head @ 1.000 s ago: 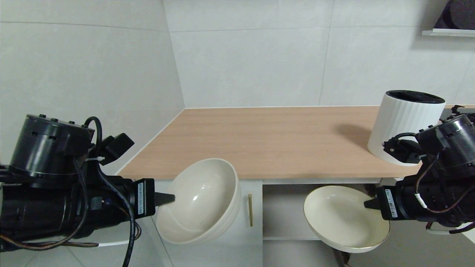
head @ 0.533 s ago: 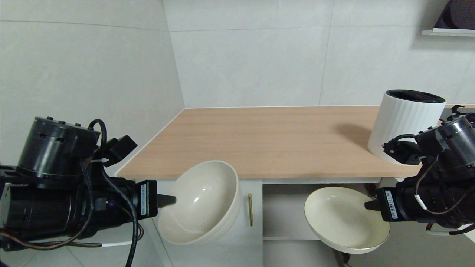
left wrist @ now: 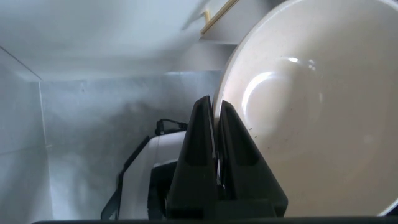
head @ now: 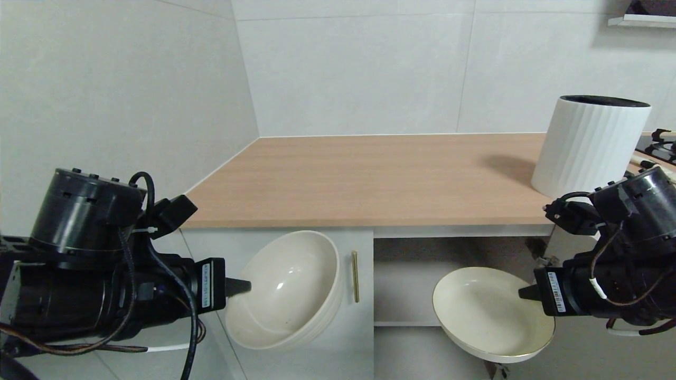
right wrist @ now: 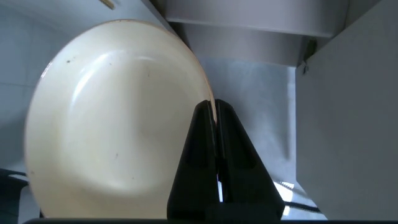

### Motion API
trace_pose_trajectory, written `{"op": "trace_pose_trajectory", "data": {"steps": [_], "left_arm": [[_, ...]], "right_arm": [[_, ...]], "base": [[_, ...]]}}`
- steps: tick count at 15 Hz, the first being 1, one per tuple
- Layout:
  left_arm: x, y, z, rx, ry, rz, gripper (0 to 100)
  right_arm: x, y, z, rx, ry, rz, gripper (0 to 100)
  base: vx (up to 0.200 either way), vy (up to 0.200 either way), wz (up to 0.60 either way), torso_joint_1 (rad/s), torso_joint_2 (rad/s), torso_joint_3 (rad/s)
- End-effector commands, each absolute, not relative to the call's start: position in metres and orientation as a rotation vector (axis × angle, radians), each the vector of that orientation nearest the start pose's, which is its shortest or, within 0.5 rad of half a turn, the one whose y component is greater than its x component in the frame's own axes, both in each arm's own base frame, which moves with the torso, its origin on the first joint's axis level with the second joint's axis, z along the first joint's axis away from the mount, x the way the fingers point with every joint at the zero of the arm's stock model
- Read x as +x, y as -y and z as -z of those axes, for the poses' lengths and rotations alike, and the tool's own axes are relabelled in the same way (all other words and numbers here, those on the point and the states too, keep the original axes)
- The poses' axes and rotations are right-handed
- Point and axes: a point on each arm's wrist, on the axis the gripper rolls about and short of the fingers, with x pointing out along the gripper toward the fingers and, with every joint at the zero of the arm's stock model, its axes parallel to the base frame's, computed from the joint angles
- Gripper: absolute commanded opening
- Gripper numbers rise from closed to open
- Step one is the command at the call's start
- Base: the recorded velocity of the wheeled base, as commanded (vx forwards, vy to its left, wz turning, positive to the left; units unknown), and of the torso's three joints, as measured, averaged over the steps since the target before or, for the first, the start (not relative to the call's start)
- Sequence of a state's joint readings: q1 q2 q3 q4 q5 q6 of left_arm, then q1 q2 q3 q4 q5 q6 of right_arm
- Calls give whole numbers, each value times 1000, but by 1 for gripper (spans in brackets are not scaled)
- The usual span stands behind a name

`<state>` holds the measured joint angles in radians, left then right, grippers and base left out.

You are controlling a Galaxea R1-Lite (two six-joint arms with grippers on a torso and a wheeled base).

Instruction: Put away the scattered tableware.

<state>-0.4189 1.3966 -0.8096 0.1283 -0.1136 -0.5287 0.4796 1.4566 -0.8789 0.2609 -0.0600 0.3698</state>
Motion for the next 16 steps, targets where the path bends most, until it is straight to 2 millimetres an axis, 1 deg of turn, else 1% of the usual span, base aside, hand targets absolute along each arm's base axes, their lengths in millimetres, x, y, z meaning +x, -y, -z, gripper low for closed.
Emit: {"op": "trace_pose_trajectory", "data": {"steps": [1, 5, 10, 12, 16], "left_arm": [[194, 89, -194, -384, -829, 306, 0], [194, 89, -194, -384, -829, 306, 0], [194, 89, -193, -384, -832, 305, 0], [194, 89, -194, -384, -831, 305, 0], [194, 89, -194, -384, -831, 305, 0]], "right_arm": [[198, -101, -189, 118, -873, -238, 0], [198, -101, -189, 118, -875, -238, 0], [198, -101, -188, 116, -878, -239, 0], [198, -101, -188, 116, -878, -239, 0], [201, -103, -184, 110, -892, -236, 0]], "base": [[0, 0, 0, -178, 476, 300], [0, 0, 0, -151, 458, 299], [0, 0, 0, -103, 430, 309], [0, 0, 0, -34, 151, 115], [0, 0, 0, -5, 16, 10]]}}
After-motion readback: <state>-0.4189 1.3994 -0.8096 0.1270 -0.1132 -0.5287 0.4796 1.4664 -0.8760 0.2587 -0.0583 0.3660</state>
